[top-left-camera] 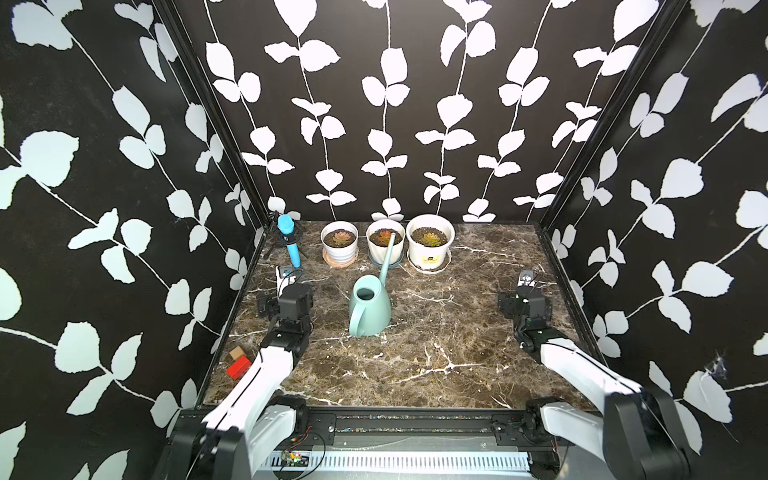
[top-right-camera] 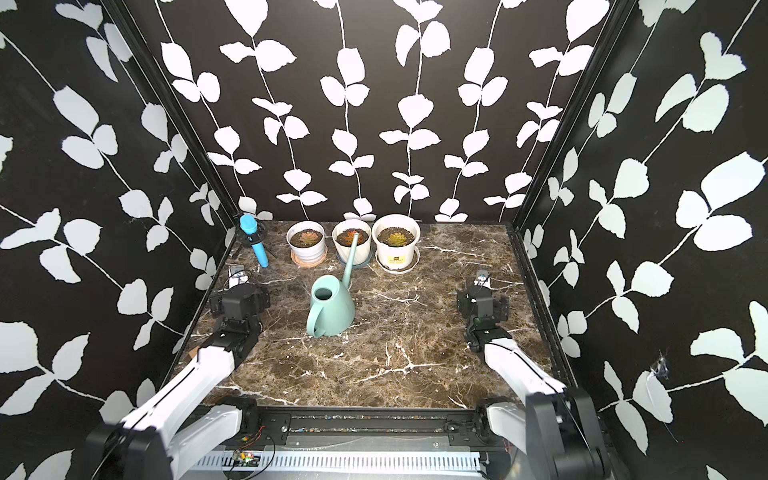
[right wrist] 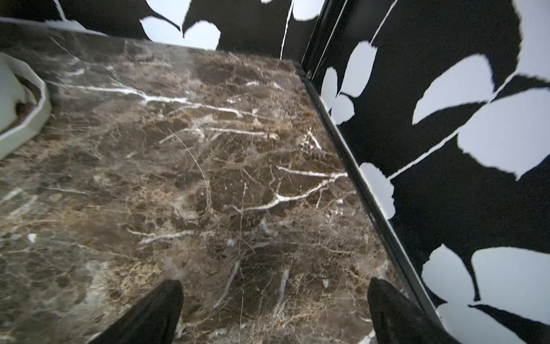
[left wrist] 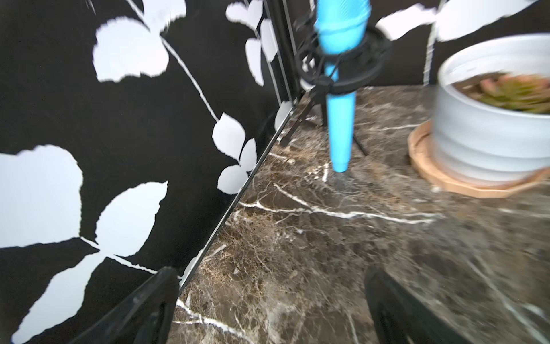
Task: Water the succulent around the soil edge
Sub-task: Reset both arms
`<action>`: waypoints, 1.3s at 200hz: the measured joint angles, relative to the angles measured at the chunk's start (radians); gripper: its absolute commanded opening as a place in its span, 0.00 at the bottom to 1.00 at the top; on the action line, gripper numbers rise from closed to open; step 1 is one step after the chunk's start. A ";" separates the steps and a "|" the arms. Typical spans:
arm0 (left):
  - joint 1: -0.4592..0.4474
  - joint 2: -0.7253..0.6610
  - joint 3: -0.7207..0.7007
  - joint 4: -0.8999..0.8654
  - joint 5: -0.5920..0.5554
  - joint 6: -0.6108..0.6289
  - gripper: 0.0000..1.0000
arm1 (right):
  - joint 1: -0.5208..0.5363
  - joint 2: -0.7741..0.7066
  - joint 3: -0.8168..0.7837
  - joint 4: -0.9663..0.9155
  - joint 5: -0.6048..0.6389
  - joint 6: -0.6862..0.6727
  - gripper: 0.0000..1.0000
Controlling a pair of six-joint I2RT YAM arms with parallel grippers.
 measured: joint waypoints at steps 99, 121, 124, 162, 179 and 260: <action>0.030 0.381 -0.065 0.431 0.163 0.001 0.99 | -0.035 0.341 -0.029 0.469 -0.118 -0.100 0.99; 0.035 0.465 -0.052 0.504 0.264 0.047 0.99 | -0.067 0.341 -0.028 0.488 -0.148 -0.097 0.99; 0.036 0.473 -0.053 0.516 0.278 0.049 0.99 | -0.071 0.341 -0.028 0.488 -0.151 -0.096 0.99; 0.043 0.525 -0.086 0.632 0.359 0.075 0.99 | -0.085 0.340 -0.028 0.494 -0.170 -0.087 0.99; 0.046 0.524 -0.085 0.658 0.372 0.077 0.99 | -0.085 0.340 -0.028 0.495 -0.175 -0.085 0.99; 0.047 0.523 -0.085 0.673 0.389 0.078 0.99 | -0.085 0.340 -0.028 0.496 -0.184 -0.085 0.99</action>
